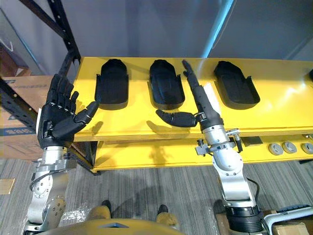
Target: Walk over and take three plastic housings, then place them on the shelf
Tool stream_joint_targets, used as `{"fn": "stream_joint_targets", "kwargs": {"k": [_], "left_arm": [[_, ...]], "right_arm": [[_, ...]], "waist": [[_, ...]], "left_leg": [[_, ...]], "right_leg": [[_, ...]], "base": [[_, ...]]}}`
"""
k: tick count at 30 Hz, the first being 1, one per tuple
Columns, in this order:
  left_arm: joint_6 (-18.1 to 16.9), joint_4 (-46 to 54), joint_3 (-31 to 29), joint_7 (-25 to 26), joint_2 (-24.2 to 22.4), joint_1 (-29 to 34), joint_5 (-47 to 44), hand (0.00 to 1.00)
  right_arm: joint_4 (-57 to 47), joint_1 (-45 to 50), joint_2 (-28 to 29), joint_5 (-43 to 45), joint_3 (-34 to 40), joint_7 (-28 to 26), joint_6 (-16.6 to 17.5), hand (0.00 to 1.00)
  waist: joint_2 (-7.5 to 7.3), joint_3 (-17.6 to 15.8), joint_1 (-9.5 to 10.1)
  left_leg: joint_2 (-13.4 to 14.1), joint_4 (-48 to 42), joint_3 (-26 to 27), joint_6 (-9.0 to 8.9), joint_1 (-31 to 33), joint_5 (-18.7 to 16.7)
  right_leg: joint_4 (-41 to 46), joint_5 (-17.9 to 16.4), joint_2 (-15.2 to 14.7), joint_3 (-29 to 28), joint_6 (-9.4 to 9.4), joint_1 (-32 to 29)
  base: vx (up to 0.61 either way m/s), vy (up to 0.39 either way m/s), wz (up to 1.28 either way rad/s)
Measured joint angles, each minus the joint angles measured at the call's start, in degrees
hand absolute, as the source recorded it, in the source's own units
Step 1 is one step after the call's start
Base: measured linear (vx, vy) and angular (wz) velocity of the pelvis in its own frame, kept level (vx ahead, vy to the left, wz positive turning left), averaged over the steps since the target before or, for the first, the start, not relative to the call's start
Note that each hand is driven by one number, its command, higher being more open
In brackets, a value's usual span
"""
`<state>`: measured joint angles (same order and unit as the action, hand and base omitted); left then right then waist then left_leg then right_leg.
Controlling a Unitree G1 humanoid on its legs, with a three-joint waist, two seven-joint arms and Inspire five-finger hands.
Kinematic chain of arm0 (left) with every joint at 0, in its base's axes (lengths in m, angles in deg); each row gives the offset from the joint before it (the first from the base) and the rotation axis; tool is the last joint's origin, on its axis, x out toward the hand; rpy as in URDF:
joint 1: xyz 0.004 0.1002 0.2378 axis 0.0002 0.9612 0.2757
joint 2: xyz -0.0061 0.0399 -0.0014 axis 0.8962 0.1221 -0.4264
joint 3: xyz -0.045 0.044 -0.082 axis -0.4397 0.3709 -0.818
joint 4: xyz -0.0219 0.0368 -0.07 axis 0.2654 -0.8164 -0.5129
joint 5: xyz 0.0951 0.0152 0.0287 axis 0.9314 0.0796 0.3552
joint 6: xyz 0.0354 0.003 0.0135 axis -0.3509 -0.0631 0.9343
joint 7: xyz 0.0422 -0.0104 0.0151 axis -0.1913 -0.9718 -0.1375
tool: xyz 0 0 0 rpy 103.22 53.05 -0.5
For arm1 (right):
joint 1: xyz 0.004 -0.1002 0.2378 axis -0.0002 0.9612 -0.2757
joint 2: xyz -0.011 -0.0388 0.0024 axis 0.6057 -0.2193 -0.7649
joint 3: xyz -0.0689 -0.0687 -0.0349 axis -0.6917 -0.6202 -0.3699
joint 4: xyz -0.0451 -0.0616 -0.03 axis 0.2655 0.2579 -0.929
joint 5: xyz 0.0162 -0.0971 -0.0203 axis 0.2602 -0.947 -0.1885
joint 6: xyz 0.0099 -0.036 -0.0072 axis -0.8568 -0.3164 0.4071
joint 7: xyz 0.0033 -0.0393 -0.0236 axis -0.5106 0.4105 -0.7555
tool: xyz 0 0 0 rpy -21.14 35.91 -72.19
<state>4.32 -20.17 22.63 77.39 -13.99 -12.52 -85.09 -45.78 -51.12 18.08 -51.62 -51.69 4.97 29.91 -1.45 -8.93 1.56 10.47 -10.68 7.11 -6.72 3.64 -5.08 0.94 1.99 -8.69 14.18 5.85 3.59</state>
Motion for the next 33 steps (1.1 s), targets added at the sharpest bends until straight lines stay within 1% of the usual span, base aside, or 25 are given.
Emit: {"fn": "stream_joint_targets", "kwargs": {"k": [1,3,4,6,7,9,12,17,19,21,25,28,33], "left_arm": [[0.2,0.0,0.0,0.0,0.8,0.2,0.0,1.0],[0.3,0.0,0.0,0.0,1.3,0.2,0.0,1.0],[0.5,0.0,0.1,0.0,2.0,0.2,0.0,1.0],[1.5,0.0,0.2,0.0,2.6,0.2,0.0,1.0],[1.6,0.0,0.3,0.0,2.6,0.2,0.0,1.0],[2.1,0.0,0.6,0.1,2.6,0.2,0.1,1.0],[2.1,0.0,0.6,0.8,2.7,0.2,0.1,1.0],[2.1,-0.3,0.6,1.5,2.9,0.2,0.1,1.0],[2.1,-1.4,0.6,1.5,3.0,0.1,0.1,1.0],[2.1,-1.9,0.8,1.4,3.0,0.2,0.1,1.0],[2.1,-1.9,1.0,1.2,2.9,0.1,0.0,1.0],[2.1,-1.9,2.0,0.4,2.9,-0.1,0.0,1.0],[2.1,-2.0,2.0,-0.6,2.9,-0.1,0.0,1.0]], "right_arm": [[0.9,-0.1,-0.9,-2.8,-1.5,-1.2,-0.1,1.0],[1.4,0.0,-1.4,-4.6,-2.7,-2.0,-0.7,1.0],[1.9,0.0,-1.6,-6.2,-3.7,-2.7,-1.1,1.0],[2.8,0.1,-1.8,-8.7,-4.3,-2.8,-1.3,1.0],[3.0,0.1,-2.0,-9.4,-4.3,-2.7,-1.4,1.0],[3.5,0.0,-3.9,-11.4,-4.6,-2.3,-3.1,1.0],[5.2,-0.2,-4.9,-14.4,-4.8,-0.4,-3.5,1.0],[10.7,-2.2,-5.0,-17.1,-6.0,5.5,-4.6,1.0],[12.5,-4.2,-5.0,-17.1,-6.2,8.0,-4.6,1.0],[13.3,-6.5,-5.0,-17.1,-6.2,10.3,-4.6,1.0],[16.6,-9.4,-5.0,-17.1,-6.9,10.9,-4.2,1.0],[19.1,-10.0,-5.0,-17.1,-7.5,11.2,-3.9,1.0],[20.6,-12.5,-5.0,-17.8,-9.3,11.3,-2.4,1.0]], "waist": [[-0.8,0.2,0.09],[-1.54,0.3,0.02],[-2.23,0.3,-0.08],[-3.01,0.7,-0.15],[-3.11,0.7,-0.14],[-3.2,0.6,-0.08],[-3.31,0.6,-0.1],[-3.68,-0.4,-0.04],[-3.44,-1.2,0.01],[-2.95,-2.2,0.01],[-2.6,-2.4,0.17],[-2.61,-2.4,1.36],[-2.3,-2.7,1.37]], "left_leg": [[-0.1,0.1,0.7,0.07,0.0,0.2],[-0.2,0.2,0.9,0.09,0.0,0.3],[-0.4,0.3,1.1,0.05,0.1,0.5],[-0.3,0.5,1.2,-0.03,0.2,0.6],[-0.3,0.5,1.2,-0.04,0.2,0.7],[-0.2,0.4,1.5,-0.23,0.4,1.2],[0.0,-0.2,1.6,-0.28,1.4,1.1],[0.1,-1.3,1.5,-0.2,2.1,0.9],[0.1,-1.6,1.6,-0.37,2.2,0.2],[0.2,-2.5,1.3,-0.12,3.1,-0.1],[0.1,-3.2,0.9,0.09,3.9,0.3],[0.0,-3.3,0.7,0.11,4.0,0.4],[-0.1,-3.2,-0.3,0.06,3.8,0.5]], "right_leg": [[0.0,0.1,-0.2,-0.1,0.1,-0.4],[0.1,0.1,-0.3,-0.2,0.15,-0.6],[0.1,0.1,-0.2,-0.3,0.16,-0.7],[0.2,0.1,-0.2,-0.4,0.2,-1.1],[0.3,0.2,-0.2,-0.4,0.23,-1.1],[0.3,0.2,-0.2,-0.5,0.35,-1.3],[0.5,0.3,-0.1,-0.6,0.42,-2.2],[0.9,0.4,-0.1,-0.6,0.59,-2.7],[0.9,0.5,-0.2,-0.7,0.68,-2.7],[1.0,0.5,-0.1,-0.5,0.72,-3.1],[1.0,0.7,-0.2,-0.2,0.91,-3.5],[1.0,0.7,-0.3,0.0,0.92,-3.4],[1.0,0.7,-0.3,1.0,0.93,-2.6]], "base": [[-0.07,0.03,-0.1],[-0.04,0.025,-0.08],[-0.03,0.021,-0.05],[0.0,0.004,-0.02],[0.0,0.0,0.0],[0.0,0.0,0.0],[0.0,0.0,0.0],[-0.01,0.004,0.0],[-0.05,0.017,-0.02],[-0.06,0.015,0.03],[0.0,0.012,0.06],[0.01,0.003,0.03],[-0.01,0.004,0.09]]}}
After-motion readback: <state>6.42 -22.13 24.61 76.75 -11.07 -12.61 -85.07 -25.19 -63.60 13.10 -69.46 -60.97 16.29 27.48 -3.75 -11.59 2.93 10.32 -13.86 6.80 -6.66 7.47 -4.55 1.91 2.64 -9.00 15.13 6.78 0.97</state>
